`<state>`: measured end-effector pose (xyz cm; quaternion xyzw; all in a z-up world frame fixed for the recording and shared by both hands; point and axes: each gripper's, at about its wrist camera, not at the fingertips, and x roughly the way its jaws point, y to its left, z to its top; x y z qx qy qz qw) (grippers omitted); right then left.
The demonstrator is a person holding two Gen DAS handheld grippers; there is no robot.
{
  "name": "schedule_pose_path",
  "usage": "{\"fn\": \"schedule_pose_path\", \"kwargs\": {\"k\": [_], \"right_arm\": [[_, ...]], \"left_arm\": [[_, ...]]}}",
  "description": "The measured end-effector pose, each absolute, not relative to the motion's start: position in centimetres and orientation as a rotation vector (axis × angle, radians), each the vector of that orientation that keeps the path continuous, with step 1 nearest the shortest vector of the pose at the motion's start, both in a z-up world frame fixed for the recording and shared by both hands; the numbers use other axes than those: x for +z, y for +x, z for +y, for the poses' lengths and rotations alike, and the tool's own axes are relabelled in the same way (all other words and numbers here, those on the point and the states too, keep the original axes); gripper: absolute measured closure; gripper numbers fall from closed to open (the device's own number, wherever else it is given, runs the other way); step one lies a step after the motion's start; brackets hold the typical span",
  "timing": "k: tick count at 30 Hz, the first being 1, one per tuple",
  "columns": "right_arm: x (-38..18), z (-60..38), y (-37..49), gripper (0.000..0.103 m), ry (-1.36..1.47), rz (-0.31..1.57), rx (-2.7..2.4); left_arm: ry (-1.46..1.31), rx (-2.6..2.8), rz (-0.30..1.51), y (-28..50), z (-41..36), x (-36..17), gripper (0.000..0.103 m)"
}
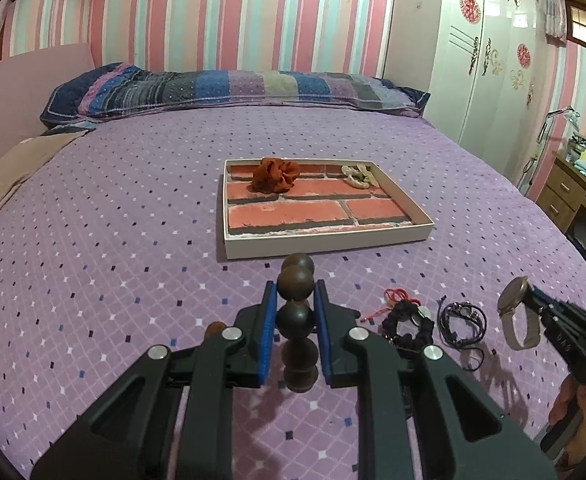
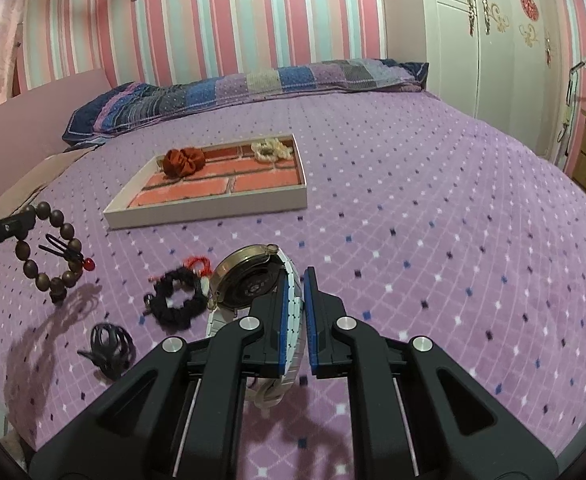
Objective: Organize jewelry
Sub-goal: 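Lift the bracelet and watch and carry them over the tray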
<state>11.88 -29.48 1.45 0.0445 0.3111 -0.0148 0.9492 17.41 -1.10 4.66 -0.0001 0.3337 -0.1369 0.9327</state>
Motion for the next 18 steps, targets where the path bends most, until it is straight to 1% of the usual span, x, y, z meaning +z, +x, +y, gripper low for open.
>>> {"fn": "schedule_pose_path", "kwargs": {"k": [12, 18], "right_arm": [[4.9, -29.5, 17.6, 0.094, 0.123, 0.638, 0.031], [4.9, -29.0, 22.3, 0.095, 0.136, 0.670, 0.068]], "left_arm": [[-0.022, -0.312, 0.671, 21.2, -2.2, 6.6, 0.084], [-0.023, -0.331, 0.657, 24.4, -2.9, 8.2, 0.084]]}}
